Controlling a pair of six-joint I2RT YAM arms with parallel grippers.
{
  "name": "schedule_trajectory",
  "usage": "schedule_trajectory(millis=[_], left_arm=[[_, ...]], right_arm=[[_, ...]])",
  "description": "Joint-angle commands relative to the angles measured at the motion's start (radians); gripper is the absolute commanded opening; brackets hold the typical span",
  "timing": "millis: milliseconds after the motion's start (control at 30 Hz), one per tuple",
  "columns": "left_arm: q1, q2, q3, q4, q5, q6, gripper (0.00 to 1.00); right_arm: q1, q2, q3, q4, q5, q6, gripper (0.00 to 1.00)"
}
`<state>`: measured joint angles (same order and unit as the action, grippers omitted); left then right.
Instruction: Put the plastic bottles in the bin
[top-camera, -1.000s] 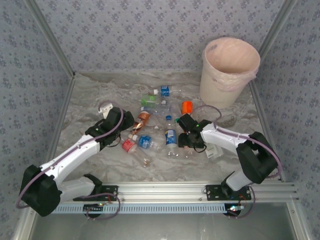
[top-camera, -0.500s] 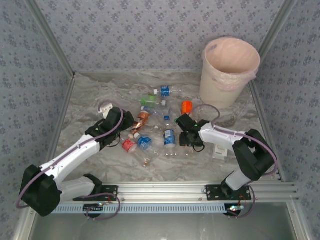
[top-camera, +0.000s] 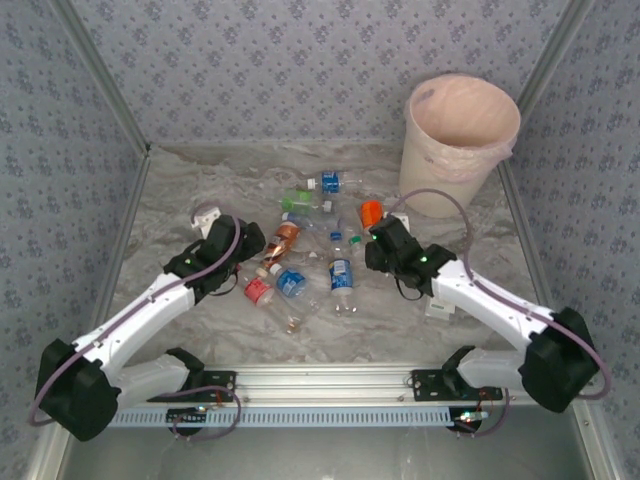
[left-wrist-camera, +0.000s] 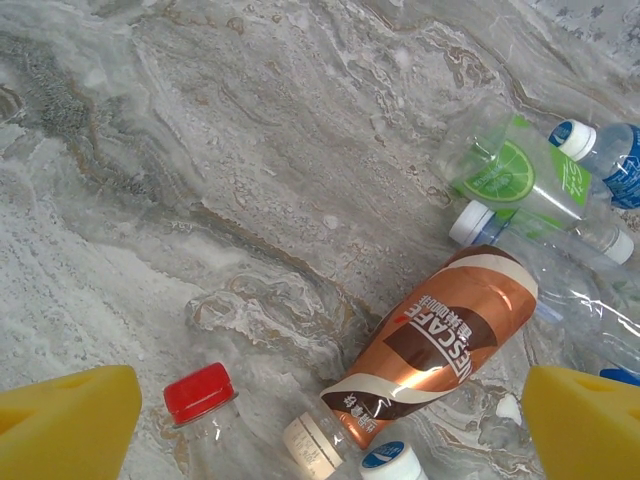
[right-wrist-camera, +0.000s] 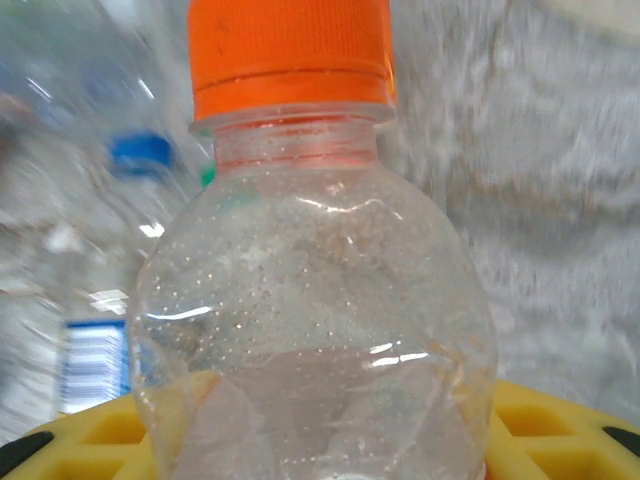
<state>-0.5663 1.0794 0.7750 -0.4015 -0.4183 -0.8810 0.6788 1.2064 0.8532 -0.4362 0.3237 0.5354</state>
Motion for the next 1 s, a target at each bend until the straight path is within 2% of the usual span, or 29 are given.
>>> schedule_trajectory(millis=[0, 233, 567, 667, 767, 967], left_arm=[[0.006, -0.026, -0.016, -0.010, 0.004, -0.019, 0.98], [0.008, -0.039, -0.022, -0.003, 0.013, -0.024, 0.98], [0.007, -0.059, -0.036, 0.001, 0.012, -0.039, 0.98], [0.010, -0.067, -0.038, -0.003, 0.018, -0.045, 0.98], [0.010, -0.077, -0.040, -0.008, 0.020, -0.056, 0.98], [0.021, -0.090, -0.046, -0.007, 0.019, -0.062, 0.98]], right_arm=[[0.004, -0.062, 0.002, 0.142, 0.055, -0.099, 0.43], [-0.052, -0.063, 0.137, 0.336, 0.037, -0.269, 0.40], [-0.265, -0.008, 0.373, 0.457, -0.177, -0.344, 0.38], [-0.368, 0.042, 0.498, 0.397, -0.213, -0.357, 0.38], [-0.463, 0.112, 0.656, 0.264, -0.263, -0.349, 0.37], [-0.616, 0.267, 0.831, 0.144, -0.300, -0.349, 0.39]])
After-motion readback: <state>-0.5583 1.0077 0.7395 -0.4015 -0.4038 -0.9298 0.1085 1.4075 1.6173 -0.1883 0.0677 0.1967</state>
